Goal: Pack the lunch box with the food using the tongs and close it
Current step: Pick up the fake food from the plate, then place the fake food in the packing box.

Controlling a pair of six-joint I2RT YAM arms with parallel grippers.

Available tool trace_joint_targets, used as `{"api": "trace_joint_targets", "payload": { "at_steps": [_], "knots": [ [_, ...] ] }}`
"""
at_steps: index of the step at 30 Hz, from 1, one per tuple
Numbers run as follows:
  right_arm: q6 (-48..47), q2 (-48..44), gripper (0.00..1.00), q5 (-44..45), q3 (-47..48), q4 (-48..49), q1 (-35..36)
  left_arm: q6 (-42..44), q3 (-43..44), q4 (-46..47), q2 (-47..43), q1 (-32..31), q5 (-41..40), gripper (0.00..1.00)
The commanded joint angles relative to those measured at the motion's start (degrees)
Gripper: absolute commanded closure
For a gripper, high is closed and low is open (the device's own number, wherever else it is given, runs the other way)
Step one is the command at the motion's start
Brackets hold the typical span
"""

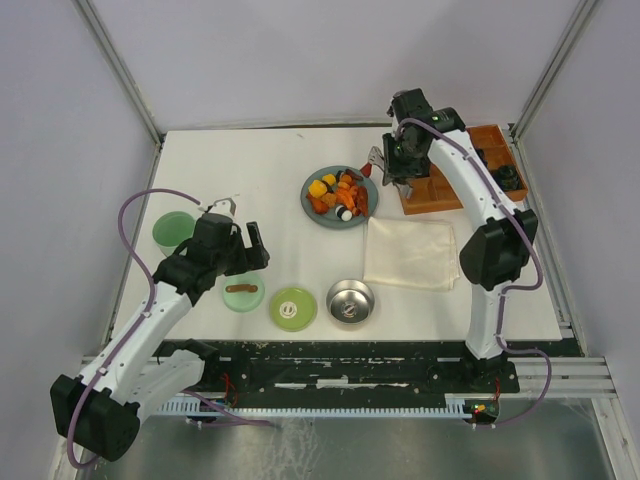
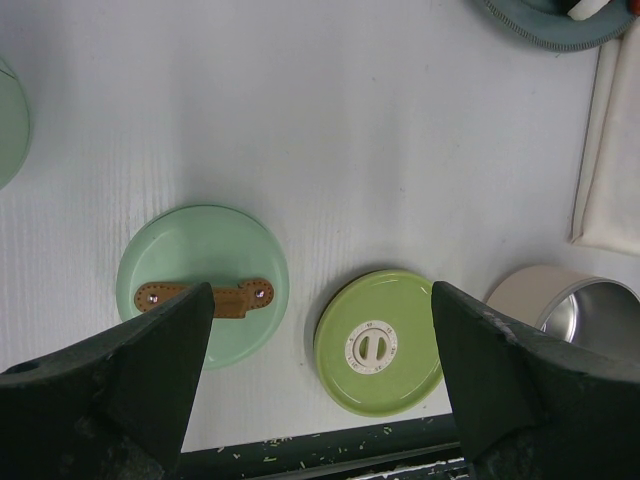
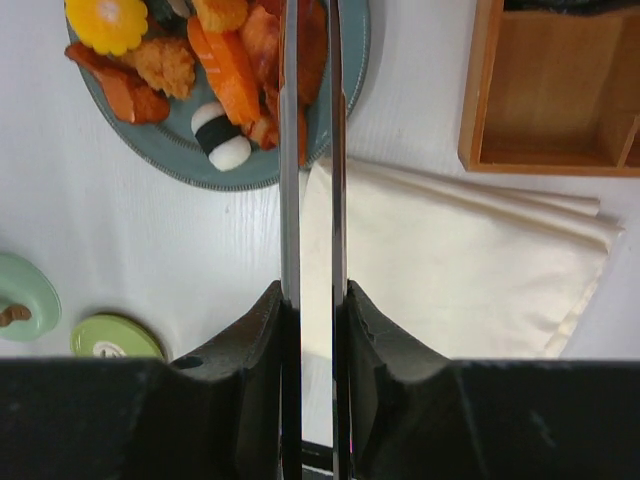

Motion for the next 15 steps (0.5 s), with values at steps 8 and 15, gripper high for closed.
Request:
{"api": "trace_joint_targets", "payload": {
  "at_steps": [8, 15],
  "knots": [
    [-4.0, -25.2, 0.81, -8.3, -19.5, -5.2, 3.6, 6.3, 2.9, 3.1, 0.2, 0.2, 1.4, 0.06],
    [-0.8, -37.6, 0.81, -14.4, -34.9, -7.0, 8.8, 7.5, 2.2, 4.6, -0.4, 0.2, 1.2, 0.06]
  ]
}}
